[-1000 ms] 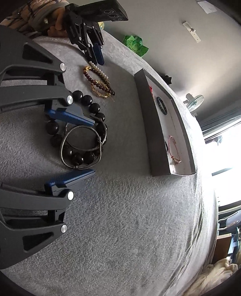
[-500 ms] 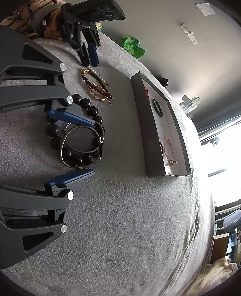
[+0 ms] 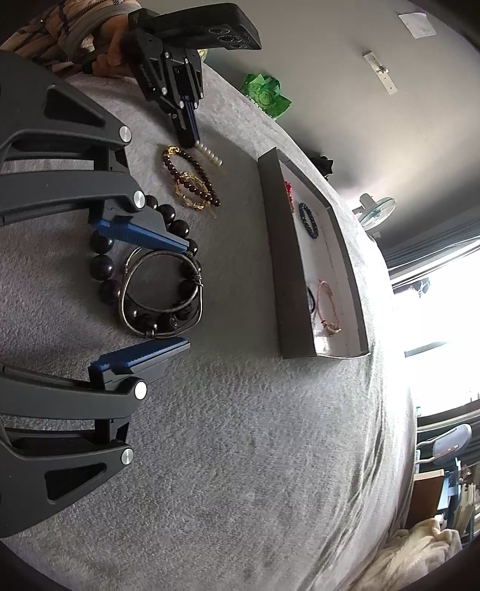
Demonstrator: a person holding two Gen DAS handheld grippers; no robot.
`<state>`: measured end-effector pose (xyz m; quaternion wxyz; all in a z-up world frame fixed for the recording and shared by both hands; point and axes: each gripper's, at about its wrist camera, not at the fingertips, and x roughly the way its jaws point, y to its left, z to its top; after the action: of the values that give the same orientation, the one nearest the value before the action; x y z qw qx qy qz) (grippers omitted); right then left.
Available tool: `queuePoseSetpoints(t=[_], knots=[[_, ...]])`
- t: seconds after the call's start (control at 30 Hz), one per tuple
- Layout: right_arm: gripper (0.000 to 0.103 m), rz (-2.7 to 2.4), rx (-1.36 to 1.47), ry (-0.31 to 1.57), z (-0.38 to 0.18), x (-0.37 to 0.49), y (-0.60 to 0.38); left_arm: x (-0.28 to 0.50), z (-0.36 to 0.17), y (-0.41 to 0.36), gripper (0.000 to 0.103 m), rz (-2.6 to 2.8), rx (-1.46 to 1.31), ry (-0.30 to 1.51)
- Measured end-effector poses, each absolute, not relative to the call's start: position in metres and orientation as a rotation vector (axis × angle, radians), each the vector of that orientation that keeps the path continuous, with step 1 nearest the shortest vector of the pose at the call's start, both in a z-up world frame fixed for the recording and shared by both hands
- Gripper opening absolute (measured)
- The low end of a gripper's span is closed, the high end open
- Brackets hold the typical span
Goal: Organize jewelry
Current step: 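Grasp the pearl hairpin with the left tool while the right tool grasps the silver hoop earrings, then carry the hairpin and hoop earrings with both tools over the grey box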
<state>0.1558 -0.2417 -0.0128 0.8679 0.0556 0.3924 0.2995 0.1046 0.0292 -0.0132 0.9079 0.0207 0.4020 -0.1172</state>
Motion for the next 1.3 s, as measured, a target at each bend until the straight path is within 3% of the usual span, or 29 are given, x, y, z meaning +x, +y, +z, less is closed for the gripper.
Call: queuePoseSetpoints(t=[0.67,1.3], knots=[[0.047,0.663,0.012,0.713,0.029,0.188,-0.183,0.135,0.030,0.049,0.006,-0.217,-0.011,0.710],[0.047,0.632,-0.029,0.751,0.038,0.265,-0.139,0.213,0.046,0.042,0.006,-0.174,-0.048,0.710]])
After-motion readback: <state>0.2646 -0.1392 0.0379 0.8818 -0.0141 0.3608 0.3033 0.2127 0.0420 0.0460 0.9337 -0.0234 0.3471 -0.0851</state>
